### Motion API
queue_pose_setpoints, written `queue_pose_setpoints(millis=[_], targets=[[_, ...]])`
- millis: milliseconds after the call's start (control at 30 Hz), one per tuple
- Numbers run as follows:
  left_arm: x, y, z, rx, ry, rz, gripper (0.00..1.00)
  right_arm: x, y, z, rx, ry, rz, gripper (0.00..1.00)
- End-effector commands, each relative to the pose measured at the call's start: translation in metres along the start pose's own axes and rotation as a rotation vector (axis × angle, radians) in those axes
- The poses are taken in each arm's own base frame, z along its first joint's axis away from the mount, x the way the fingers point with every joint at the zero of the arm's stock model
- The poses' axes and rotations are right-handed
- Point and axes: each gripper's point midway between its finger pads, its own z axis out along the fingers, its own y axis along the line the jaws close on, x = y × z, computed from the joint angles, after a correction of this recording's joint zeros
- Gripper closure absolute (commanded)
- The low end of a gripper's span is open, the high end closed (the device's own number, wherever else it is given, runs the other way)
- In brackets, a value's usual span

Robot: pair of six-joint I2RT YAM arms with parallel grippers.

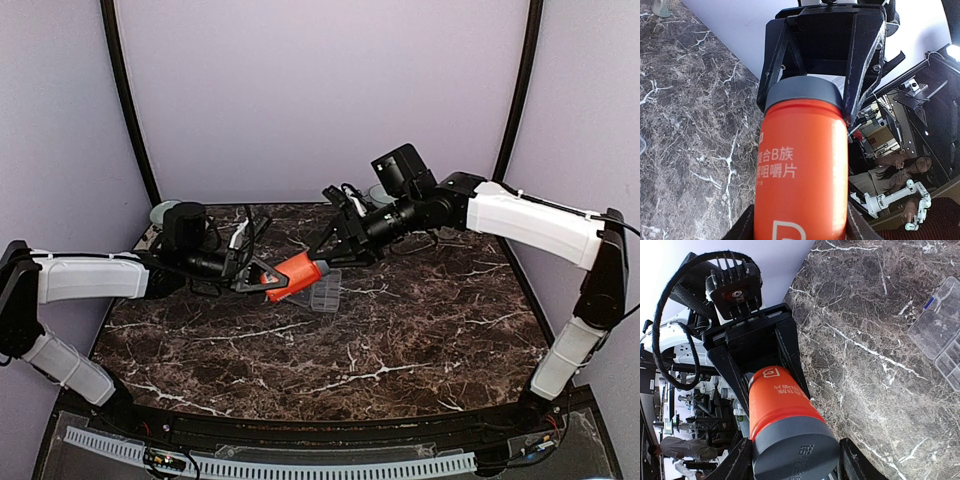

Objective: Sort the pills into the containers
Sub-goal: Unscrew the lid of the pill bottle.

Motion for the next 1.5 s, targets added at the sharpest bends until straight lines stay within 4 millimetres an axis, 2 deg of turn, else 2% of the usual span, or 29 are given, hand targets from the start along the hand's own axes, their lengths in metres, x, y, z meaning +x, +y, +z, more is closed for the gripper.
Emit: queue_pose_setpoints(millis=[0, 33, 133, 467, 867, 933, 967, 1467], targets=[[-0.021, -0.028, -0.001, 0.085, -0.001, 0.049, 1.0, -0.002, 0.015, -0.013, 0.018, -0.073, -0.16, 0.8], [-0.022, -0.029, 0.0, 0.091, 0.002, 0.047, 1.0, -0.002, 0.012, -0.012, 0.03, -0.08, -0.168, 0.81], [-0.025, -0.034, 0.0, 0.106, 0.008, 0.041, 1.0, -0.003, 0.019, -0.024, 0.059, -0.113, -0.232, 0.81], [-0.028, -0.045, -0.001, 0.182, 0.042, 0.008, 1.0, 0.003, 0.019, -0.033, 0.207, -0.171, -0.381, 0.82], [-0.036, -0.055, -0.004, 0.299, 0.057, -0.03, 1.0, 0.016, 0.032, -0.046, 0.346, -0.251, -0.51, 0.86], [-0.039, -0.061, -0.008, 0.336, 0.049, -0.029, 1.0, 0.017, 0.034, -0.049, 0.375, -0.263, -0.53, 0.86], [-0.041, -0.057, -0.007, 0.349, 0.047, -0.051, 1.0, 0.019, 0.036, -0.05, 0.39, -0.265, -0.544, 0.86], [-0.052, -0.052, -0.003, 0.373, 0.059, -0.089, 1.0, 0.026, 0.012, -0.055, 0.66, -0.263, -0.694, 0.9]])
